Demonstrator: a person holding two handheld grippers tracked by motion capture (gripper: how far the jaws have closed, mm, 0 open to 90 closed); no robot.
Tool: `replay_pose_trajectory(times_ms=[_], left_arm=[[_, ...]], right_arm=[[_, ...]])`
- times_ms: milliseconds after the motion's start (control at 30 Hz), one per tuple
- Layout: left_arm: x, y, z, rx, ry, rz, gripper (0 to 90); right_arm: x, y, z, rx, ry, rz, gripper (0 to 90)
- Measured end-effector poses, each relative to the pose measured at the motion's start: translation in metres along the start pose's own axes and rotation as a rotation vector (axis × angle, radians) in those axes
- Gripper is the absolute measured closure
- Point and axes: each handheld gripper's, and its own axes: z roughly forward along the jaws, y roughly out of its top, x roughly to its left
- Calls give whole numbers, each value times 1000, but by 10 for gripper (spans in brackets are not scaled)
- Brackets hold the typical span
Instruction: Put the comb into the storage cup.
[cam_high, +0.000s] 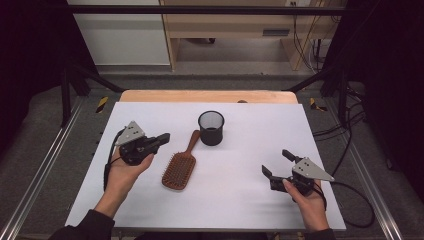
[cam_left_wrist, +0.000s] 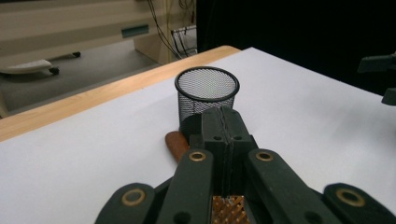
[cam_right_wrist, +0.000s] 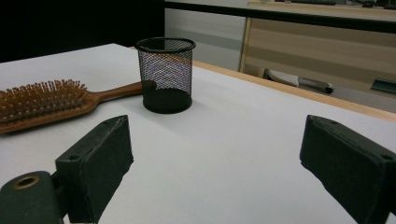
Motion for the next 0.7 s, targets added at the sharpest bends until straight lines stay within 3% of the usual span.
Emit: replay_pose_trajectory(times_ms=[233,400,700], left_arm=[[2,-2,38,78,-22,23,900],[7,-9,59,138,-42,48,900],[20,-24,91,247,-70,53,900]], right_arm=[[1,0,0,-2,4,2,93],[1,0,0,-3,3,3,94],[0,0,0,-9,10,9,95]])
